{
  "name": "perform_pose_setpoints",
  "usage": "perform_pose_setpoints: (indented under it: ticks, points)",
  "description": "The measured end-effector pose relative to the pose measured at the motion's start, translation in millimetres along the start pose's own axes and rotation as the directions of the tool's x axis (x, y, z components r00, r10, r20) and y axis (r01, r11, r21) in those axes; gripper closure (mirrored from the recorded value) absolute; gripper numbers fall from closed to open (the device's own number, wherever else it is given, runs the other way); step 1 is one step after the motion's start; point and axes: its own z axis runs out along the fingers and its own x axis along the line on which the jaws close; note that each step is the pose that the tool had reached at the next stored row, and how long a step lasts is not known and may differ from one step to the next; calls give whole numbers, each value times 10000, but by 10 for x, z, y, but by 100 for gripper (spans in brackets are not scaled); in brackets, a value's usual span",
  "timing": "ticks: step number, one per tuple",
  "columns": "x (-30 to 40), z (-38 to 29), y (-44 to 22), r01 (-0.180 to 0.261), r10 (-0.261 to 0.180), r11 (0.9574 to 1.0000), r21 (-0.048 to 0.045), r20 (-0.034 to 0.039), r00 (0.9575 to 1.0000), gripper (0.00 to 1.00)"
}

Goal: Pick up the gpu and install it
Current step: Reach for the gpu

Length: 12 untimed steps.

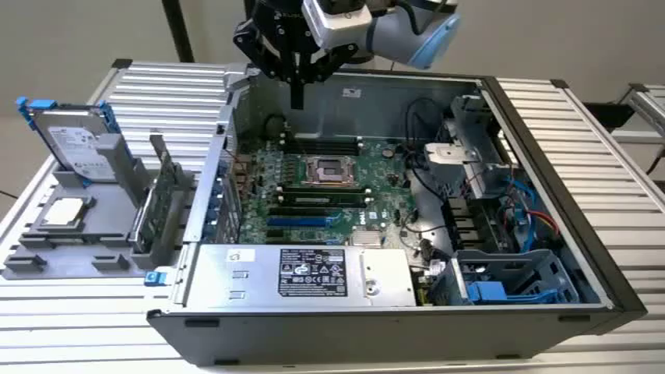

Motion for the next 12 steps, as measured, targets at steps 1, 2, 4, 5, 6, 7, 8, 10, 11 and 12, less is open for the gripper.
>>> perform_pose_setpoints:
  ticks: [1,2,4,5,6,7,8,10,11,12]
  points:
    - [0,0,0,0,0,10000,0,0,10000,100]
    - [0,0,0,0,0,10000,0,0,10000,100]
    - [0,0,0,0,0,10000,0,0,10000,100]
    - [0,0,0,0,0,10000,0,0,10000,100]
    - [0,0,0,1,-1,10000,0,0,10000,100]
    - [0,0,0,0,0,10000,0,0,10000,100]
    - [0,0,0,0,0,10000,0,0,10000,100]
    - [0,-4,0,0,0,10000,1,0,10000,100]
    - [0,-5,0,0,0,10000,1,0,10000,100]
    - [0,-5,0,1,-1,10000,1,0,10000,100]
